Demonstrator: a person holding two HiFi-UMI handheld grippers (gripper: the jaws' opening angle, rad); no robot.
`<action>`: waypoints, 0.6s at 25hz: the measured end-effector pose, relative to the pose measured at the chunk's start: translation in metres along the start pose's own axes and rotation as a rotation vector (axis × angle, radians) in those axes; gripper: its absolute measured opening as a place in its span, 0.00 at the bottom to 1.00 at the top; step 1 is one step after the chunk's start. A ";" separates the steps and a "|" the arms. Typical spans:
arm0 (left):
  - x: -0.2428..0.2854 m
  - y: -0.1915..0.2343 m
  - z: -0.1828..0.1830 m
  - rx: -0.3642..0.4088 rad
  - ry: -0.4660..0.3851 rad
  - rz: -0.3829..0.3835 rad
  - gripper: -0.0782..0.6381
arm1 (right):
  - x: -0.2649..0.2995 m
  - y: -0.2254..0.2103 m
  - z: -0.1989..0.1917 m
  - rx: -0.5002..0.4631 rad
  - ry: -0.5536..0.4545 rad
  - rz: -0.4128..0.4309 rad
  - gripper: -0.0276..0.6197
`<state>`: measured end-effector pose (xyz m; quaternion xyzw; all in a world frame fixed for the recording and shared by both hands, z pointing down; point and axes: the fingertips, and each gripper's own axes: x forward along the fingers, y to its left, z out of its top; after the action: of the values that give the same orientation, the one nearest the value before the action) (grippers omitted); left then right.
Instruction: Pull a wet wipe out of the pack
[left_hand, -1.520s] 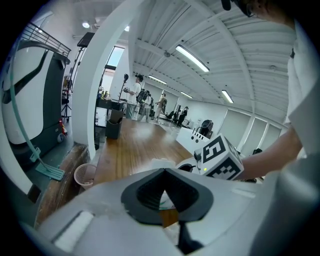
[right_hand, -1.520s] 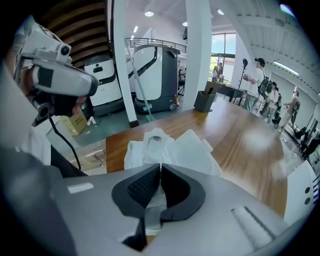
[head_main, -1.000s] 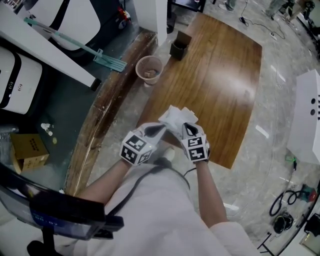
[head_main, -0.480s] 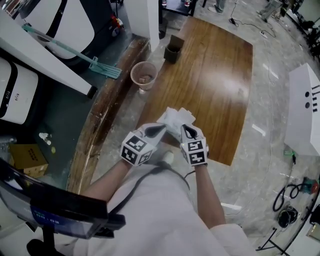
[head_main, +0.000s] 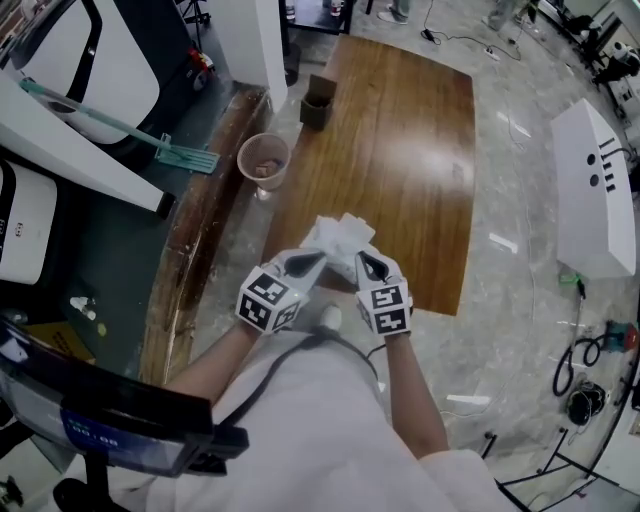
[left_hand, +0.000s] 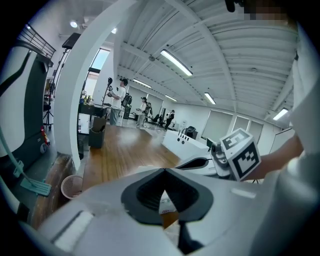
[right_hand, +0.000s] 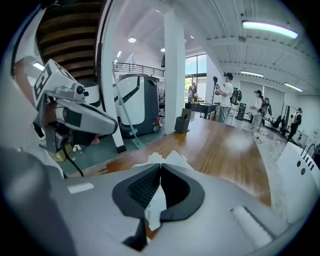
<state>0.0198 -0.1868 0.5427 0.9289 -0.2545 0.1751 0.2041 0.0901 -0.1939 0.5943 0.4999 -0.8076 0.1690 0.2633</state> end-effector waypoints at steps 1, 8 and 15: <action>0.001 -0.001 0.000 0.004 0.002 -0.007 0.11 | -0.002 -0.001 0.000 0.004 -0.002 -0.008 0.06; 0.003 -0.008 0.002 0.026 0.005 -0.049 0.11 | -0.018 -0.003 0.010 0.031 -0.048 -0.052 0.06; 0.009 -0.015 0.000 0.042 0.016 -0.095 0.11 | -0.032 -0.003 0.020 0.046 -0.092 -0.089 0.06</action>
<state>0.0349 -0.1784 0.5420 0.9426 -0.2049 0.1778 0.1946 0.0991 -0.1831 0.5590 0.5485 -0.7916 0.1525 0.2218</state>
